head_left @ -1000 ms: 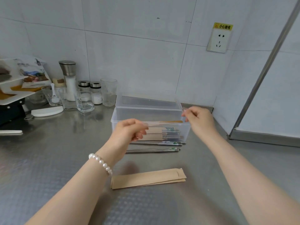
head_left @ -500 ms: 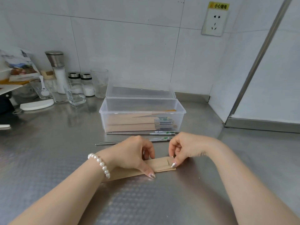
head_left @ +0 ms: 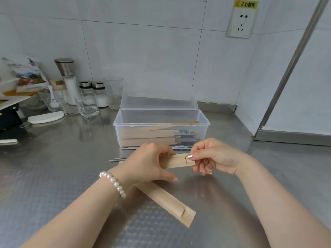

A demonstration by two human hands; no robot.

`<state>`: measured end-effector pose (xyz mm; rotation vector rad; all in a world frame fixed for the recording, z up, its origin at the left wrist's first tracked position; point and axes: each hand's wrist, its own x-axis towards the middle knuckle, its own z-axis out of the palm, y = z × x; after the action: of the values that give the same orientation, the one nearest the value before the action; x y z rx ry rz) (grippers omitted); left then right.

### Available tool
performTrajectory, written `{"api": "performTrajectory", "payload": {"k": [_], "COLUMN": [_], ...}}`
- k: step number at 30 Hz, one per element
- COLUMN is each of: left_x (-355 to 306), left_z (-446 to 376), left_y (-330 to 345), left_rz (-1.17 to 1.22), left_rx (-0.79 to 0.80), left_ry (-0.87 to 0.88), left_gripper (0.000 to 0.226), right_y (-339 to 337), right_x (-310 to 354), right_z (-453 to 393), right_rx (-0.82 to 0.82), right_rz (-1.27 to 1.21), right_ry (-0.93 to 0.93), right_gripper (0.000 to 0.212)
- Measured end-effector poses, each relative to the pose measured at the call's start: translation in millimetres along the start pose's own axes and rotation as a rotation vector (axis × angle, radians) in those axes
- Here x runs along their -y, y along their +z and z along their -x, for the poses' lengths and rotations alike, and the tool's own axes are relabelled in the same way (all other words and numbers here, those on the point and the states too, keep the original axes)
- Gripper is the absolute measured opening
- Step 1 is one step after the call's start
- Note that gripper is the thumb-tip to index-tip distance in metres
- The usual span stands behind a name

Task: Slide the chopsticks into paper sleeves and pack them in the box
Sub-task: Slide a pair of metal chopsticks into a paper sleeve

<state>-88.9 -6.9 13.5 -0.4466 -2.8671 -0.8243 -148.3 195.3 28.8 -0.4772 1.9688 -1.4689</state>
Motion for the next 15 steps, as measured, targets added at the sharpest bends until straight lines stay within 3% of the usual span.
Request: {"api": "performTrajectory", "payload": {"k": [5, 15], "left_x": [0.4, -2.6], "left_z": [-0.3, -0.8], "left_y": [0.2, 6.3], "left_rz": [0.078, 0.079], "left_rx": [-0.111, -0.084], "left_ry": [0.005, 0.03], "left_gripper": [0.041, 0.04], "right_y": [6.1, 10.7], "right_x": [0.6, -3.0], "right_z": [-1.3, -5.1], "right_rx": [-0.002, -0.025], "right_rz": [-0.039, -0.004], "right_ry": [0.017, 0.044], "right_gripper": [0.016, 0.01]}}
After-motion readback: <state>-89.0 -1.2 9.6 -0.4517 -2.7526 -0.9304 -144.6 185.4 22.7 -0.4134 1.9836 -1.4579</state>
